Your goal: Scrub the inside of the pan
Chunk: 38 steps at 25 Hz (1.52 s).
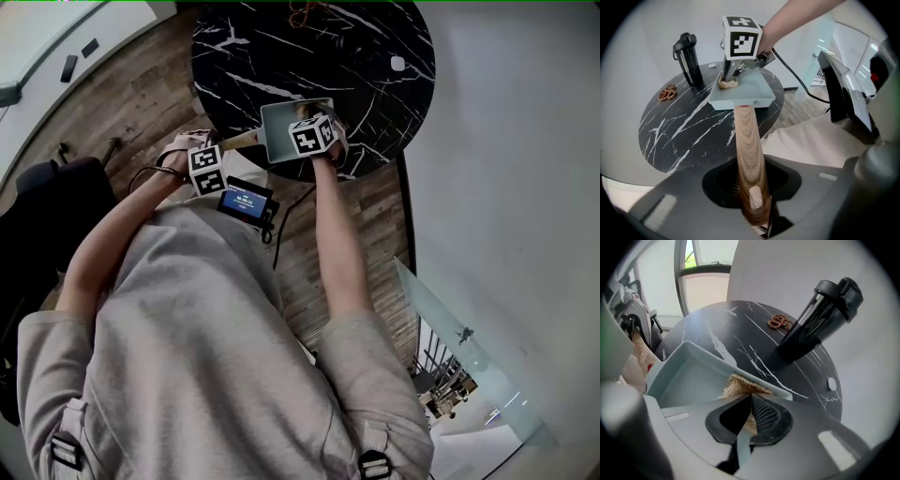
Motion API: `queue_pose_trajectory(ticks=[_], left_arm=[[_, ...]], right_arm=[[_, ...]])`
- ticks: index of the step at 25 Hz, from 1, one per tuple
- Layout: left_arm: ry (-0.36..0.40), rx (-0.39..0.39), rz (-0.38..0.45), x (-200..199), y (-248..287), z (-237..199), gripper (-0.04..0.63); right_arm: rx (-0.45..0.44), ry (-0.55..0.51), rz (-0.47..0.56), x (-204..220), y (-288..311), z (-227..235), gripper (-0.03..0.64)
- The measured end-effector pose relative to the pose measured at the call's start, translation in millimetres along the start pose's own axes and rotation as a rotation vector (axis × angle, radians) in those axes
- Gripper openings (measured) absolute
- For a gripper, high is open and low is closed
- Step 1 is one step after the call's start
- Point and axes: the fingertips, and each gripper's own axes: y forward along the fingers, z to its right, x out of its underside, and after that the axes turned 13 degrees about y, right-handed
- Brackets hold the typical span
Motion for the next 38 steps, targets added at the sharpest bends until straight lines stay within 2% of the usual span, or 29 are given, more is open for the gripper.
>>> queue_pose_trajectory(ticks=[3,7,10,12,14,16,18,20,22,24,26,29,33,38], left_arm=[[-0.002,-0.003,0.007,0.7,-0.6,-0.3,0.098],[0.000,-0.008,0.007,0.1,0.4,-0.6,0.098],[0.011,-0.032,-0.016,2.0,0.2,-4.3,0.097],[0.008,-0.051,-0.026,4.5,-0.2,-7.9,0.094],[-0.013,-0.064,-0.032,7.4,-0.4,-11.0,0.091],[-0.033,-0.071,-0.042,9.6,-0.9,-14.5,0.089],[-0.041,-0.076,-0.047,10.4,-1.4,-17.4,0.091],[-0.040,-0.086,-0.050,10.4,-1.1,-18.6,0.091],[-0.033,-0.101,-0.051,10.2,-0.6,-18.4,0.093],[-0.005,-0.117,-0.047,9.6,-1.3,-18.1,0.097],[0.033,-0.138,-0.028,9.4,-4.7,-19.4,0.112],[0.009,-0.134,0.025,10.1,-14.3,-13.9,0.199],[-0.068,-0.159,0.100,4.1,-33.3,-0.6,0.228],[-0.082,-0.226,0.108,1.1,-44.6,3.3,0.235]], right_arm=[[-0.089,0.017,0.050,-10.0,-5.9,-29.0,0.021],[-0.273,-0.001,0.122,-23.0,-16.1,-90.7,0.021],[-0.324,0.003,0.094,-24.8,-17.9,-102.5,0.020],[-0.403,-0.012,0.040,-21.3,-21.0,-104.4,0.020],[-0.509,-0.087,-0.035,-9.1,-27.5,-112.6,0.020],[-0.609,-0.205,-0.116,11.4,-36.8,-125.6,0.020],[-0.661,-0.332,-0.170,30.3,-45.1,-135.6,0.020],[-0.667,-0.414,-0.181,38.5,-49.1,-141.9,0.021],[-0.647,-0.422,-0.187,41.2,-52.7,-142.4,0.021],[-0.612,-0.365,-0.173,39.9,-55.6,-136.5,0.021],[-0.585,-0.257,-0.123,32.0,-60.6,-126.9,0.021],[-0.558,-0.130,-0.030,20.1,-85.6,-114.2,0.023],[-0.515,-0.133,0.066,26.0,-125.0,-107.9,0.023],[-0.471,-0.110,0.178,35.8,-147.6,-96.2,0.023]])
